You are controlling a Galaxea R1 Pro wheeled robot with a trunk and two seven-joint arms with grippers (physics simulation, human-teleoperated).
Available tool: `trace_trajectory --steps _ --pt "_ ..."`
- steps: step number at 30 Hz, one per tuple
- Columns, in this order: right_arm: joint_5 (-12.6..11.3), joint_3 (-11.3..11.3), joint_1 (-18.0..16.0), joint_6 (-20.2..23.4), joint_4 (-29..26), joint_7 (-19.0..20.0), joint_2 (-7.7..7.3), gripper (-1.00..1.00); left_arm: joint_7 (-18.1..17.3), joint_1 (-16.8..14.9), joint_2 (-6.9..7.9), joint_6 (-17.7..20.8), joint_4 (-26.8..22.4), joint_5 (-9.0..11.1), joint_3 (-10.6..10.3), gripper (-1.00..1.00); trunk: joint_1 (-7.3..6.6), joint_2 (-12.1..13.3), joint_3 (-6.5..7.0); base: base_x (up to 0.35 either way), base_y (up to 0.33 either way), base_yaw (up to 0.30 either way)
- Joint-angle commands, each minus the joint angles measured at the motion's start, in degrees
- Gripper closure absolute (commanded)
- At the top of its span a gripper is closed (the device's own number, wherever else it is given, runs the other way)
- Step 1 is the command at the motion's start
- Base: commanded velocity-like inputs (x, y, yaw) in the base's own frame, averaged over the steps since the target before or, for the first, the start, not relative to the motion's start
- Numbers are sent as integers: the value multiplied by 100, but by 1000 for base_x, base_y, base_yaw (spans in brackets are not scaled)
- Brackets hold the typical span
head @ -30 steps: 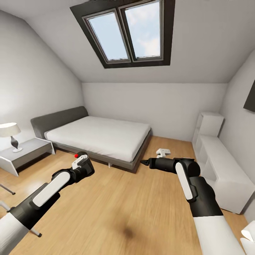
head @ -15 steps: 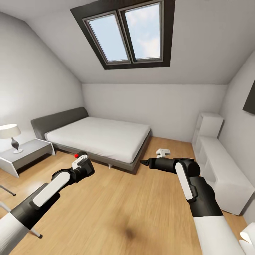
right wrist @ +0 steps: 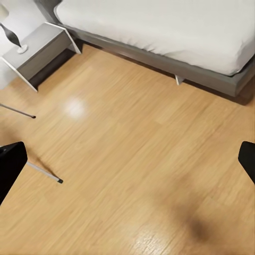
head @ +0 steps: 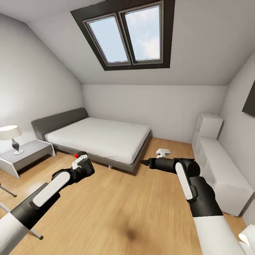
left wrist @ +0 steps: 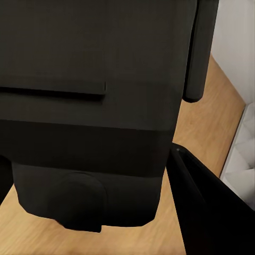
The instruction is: Attach the digital camera to the camera tripod in the bedroom.
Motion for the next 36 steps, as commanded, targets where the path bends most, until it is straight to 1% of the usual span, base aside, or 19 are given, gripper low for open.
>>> trace_trajectory --steps 1,16,36 --pt "-1 -4 -5 26 -4 8 2 -100 17 -7 5 16 -7 12 -9 100 -22 37 11 0 0 0" --pt "50 -13 -5 26 -5 8 2 -100 26 -7 14 16 -15 12 -9 100 -352 639 281 0 0 0" --pt "53 -11 -5 26 -5 8 2 -100 23 -7 13 16 -6 12 -9 100 -791 1441 640 0 0 0"
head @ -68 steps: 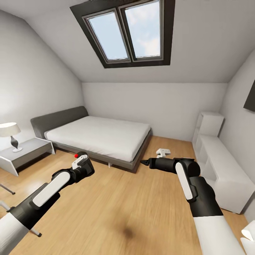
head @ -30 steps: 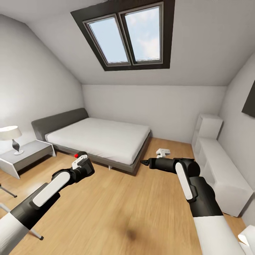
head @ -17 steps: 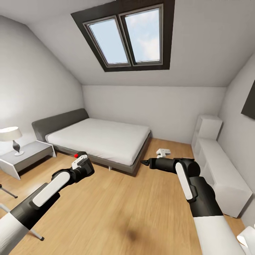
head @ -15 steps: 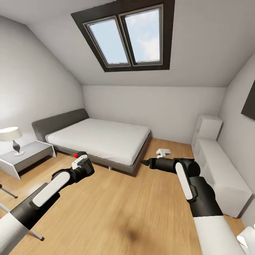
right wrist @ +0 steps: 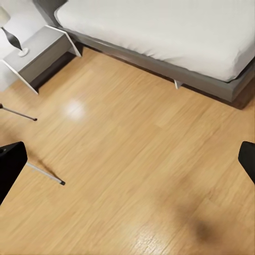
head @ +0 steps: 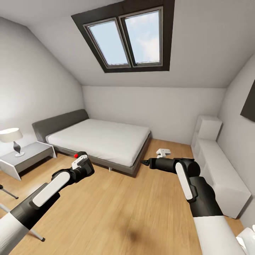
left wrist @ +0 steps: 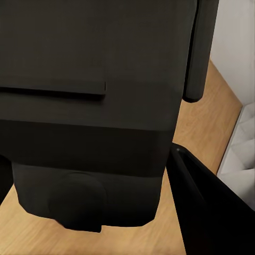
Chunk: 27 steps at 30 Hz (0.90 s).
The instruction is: Attach the digital camera to the camera tripod in the bedroom.
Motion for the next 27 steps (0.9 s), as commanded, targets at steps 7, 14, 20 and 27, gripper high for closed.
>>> trace_trajectory --steps 7,14,20,27 --pt "-6 -4 -5 27 3 -2 1 -100 13 -8 3 16 4 11 -9 100 -154 276 118 0 0 0" --pt "-21 1 -5 27 14 -29 2 -100 11 -8 -2 16 28 12 -7 100 -307 557 244 0 0 0" --pt "-11 4 -5 27 43 -28 2 -100 11 -8 -4 22 26 5 5 100 -439 798 351 0 0 0" --pt "-23 -17 -5 27 506 -56 -87 -100 -55 -8 -126 15 446 -20 -41 100 -593 1078 477 0 0 0"
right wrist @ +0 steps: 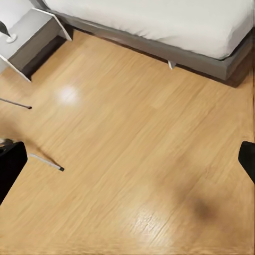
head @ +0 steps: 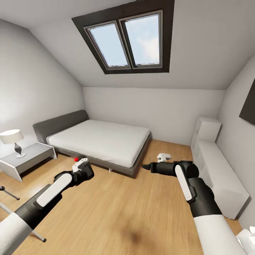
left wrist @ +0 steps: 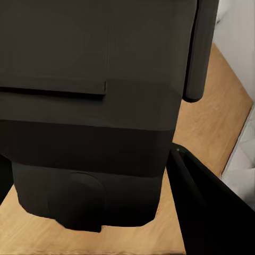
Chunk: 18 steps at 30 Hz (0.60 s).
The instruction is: Attach the digital camera to the camera tripod in the bedroom.
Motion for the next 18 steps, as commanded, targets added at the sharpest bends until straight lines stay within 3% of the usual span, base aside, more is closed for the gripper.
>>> trace_trajectory --steps 1,4,12,18 --pt "-10 -5 -6 27 141 -2 -27 -100 -2 -9 -35 15 118 1 -12 100 -21 33 10 0 0 0" --pt "17 1 -6 27 779 -6 -118 -100 -88 -9 -191 27 681 5 -20 100 -87 153 63 0 0 0" --pt "13 27 -6 -317 1910 7 -256 -100 -411 -9 -395 87 2041 37 -31 100 -263 474 207 0 0 0" --pt "153 43 -6 -436 2893 -2 -290 -100 -993 -9 -637 114 3408 34 -59 100 -395 715 315 0 0 0"
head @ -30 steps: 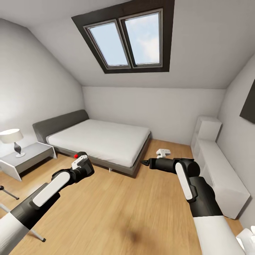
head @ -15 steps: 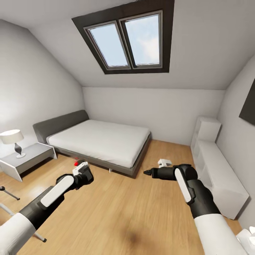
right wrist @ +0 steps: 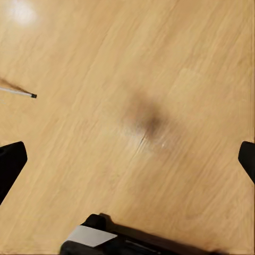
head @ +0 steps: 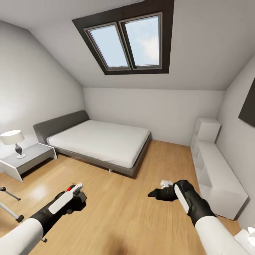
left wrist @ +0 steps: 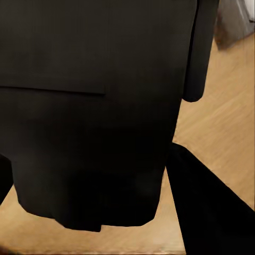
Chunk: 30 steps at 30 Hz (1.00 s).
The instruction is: Attach the digital camera to the camera tripod in the bedroom.
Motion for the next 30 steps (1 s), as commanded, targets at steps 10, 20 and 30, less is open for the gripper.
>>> trace_trajectory --steps 10,20,30 --pt "1033 16 -5 -1185 2125 -65 30 -100 -822 -9 -779 -10 2459 -143 -165 100 -218 393 171 0 0 0" --pt "1542 9 422 -3676 4704 -581 -32 -100 -2255 1008 -1191 -221 3632 -1473 -405 100 -438 794 350 0 0 0" --pt "1575 9 2195 -5393 4866 -1436 -111 -100 -2549 2148 -1160 -1166 3696 -1892 -414 100 -658 1195 530 0 0 0"
